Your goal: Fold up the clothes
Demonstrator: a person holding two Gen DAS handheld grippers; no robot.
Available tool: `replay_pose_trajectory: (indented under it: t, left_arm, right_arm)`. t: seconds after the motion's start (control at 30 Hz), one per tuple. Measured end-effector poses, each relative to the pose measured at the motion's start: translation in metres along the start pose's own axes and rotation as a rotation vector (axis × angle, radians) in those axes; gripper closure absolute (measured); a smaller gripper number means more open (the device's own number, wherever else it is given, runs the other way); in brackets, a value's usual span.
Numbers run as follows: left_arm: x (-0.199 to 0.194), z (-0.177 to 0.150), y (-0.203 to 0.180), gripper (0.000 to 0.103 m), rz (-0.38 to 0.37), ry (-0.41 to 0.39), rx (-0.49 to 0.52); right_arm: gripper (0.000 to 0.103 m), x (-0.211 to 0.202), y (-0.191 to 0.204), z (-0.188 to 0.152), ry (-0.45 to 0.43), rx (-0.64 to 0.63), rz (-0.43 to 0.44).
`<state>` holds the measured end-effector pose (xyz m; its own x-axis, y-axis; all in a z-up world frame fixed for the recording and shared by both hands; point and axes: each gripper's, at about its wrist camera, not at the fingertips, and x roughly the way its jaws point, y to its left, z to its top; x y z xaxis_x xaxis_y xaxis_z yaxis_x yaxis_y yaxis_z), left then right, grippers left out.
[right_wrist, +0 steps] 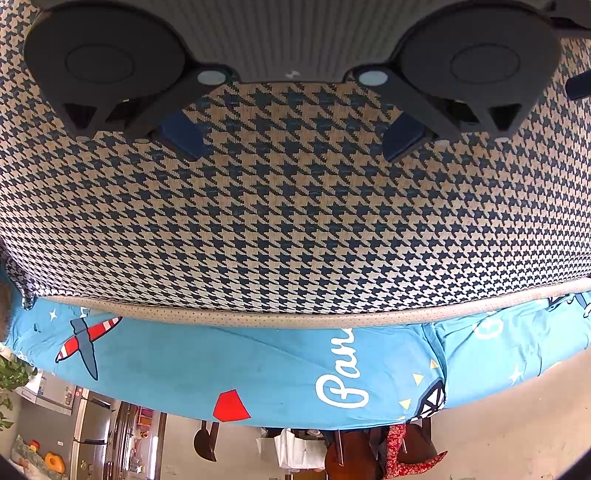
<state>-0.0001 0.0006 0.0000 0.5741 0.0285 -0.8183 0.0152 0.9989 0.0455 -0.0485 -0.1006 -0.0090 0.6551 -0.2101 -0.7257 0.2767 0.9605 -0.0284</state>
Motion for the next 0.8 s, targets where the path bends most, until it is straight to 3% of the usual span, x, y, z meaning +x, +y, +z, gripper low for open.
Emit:
replay_pose_trajectory:
  t: [0.8]
  left_arm:
    - [0.0048,0.0025,0.0007,0.000,0.028,0.010,-0.034]
  right_arm:
    - [0.000,0.0008,0.0035,-0.0042,0.010,-0.028,-0.016]
